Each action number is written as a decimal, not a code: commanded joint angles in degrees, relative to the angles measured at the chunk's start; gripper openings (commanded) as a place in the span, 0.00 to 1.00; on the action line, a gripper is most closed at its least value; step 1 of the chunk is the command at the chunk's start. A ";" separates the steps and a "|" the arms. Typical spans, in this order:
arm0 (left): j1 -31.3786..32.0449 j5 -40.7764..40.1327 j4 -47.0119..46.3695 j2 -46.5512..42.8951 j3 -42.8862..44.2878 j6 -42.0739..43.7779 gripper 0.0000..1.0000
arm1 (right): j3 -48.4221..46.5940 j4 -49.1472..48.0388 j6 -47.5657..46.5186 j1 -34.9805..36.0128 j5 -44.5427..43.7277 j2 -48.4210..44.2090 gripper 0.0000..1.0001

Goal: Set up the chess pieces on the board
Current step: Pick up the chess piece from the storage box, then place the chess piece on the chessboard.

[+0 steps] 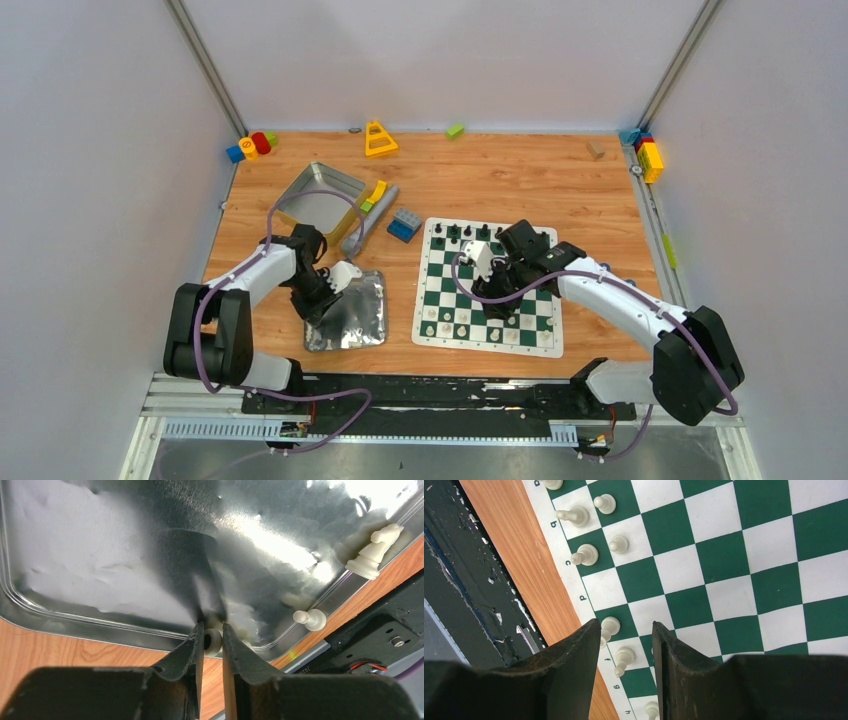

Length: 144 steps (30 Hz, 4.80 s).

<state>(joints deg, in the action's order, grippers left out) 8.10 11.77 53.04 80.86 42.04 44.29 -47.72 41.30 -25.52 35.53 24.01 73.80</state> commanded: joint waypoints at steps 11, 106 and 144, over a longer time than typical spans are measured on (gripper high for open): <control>-0.19 10.06 2.23 4.27 8.80 -3.90 0.11 | -1.94 -1.22 1.26 -0.07 -0.95 -0.63 0.41; 4.21 36.30 8.62 33.46 32.39 -19.14 0.00 | -31.89 -32.07 -7.43 28.63 -19.78 40.19 0.28; 4.12 24.68 4.95 20.51 35.15 -20.17 0.60 | -29.84 -6.48 -2.59 24.39 -7.73 19.07 0.00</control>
<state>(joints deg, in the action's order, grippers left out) 11.99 38.81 60.12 106.85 75.70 24.71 -77.65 25.12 -29.10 61.63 10.94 99.55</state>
